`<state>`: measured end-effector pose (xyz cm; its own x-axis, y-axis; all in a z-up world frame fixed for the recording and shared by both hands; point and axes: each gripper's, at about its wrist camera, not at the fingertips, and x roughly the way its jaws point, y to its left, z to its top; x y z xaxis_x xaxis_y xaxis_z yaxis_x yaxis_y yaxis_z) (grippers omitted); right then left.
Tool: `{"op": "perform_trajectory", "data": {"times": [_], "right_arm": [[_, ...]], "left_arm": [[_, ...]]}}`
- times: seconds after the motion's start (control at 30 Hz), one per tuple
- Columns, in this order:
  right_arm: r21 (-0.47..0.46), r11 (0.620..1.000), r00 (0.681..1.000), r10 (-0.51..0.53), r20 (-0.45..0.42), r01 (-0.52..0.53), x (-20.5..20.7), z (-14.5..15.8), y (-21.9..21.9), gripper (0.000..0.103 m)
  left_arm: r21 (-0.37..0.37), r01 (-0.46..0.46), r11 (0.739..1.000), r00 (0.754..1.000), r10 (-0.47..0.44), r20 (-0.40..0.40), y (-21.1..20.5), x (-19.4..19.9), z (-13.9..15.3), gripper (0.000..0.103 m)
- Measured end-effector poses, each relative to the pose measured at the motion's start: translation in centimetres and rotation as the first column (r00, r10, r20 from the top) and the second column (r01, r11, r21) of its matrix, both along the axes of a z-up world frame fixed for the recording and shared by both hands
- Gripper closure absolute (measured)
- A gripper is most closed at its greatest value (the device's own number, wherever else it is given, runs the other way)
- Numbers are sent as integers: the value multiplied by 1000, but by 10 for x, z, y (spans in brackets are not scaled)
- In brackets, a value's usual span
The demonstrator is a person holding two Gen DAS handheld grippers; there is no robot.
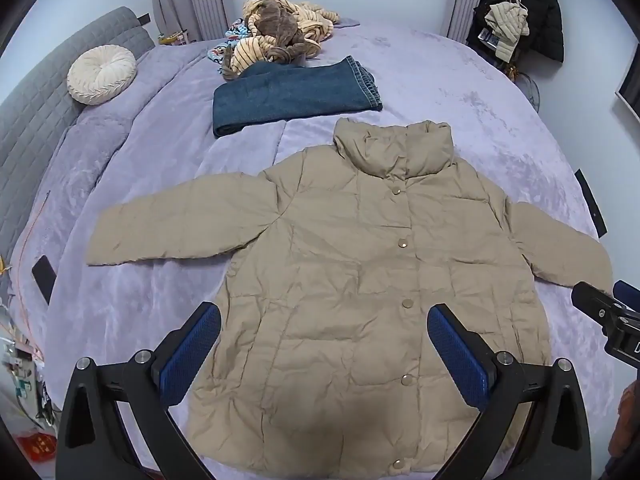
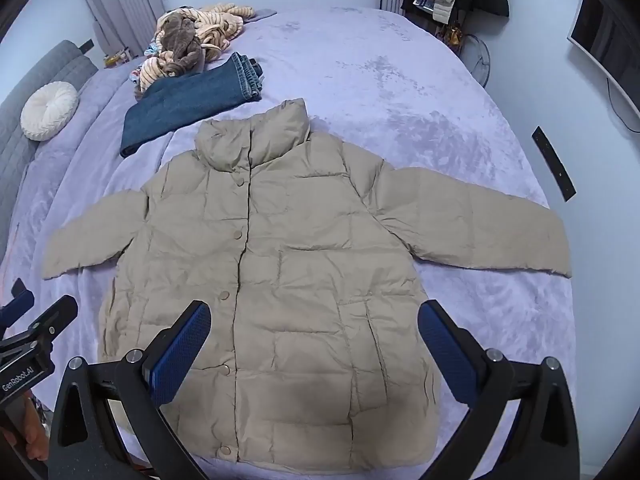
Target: Fold large clothes
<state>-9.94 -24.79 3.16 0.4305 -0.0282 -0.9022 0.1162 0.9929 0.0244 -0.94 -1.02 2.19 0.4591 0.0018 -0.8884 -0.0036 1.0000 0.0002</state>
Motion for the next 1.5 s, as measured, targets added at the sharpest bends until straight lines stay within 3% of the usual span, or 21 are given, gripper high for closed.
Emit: {"op": "perform_trajectory", "data": {"times": [1.5], "right_arm": [[7,1000,1000,-6,-6,6,5,-2,-2,0]], "left_arm": [[9,1,1000,1000,-1,-1,-5,0,0,0]]}}
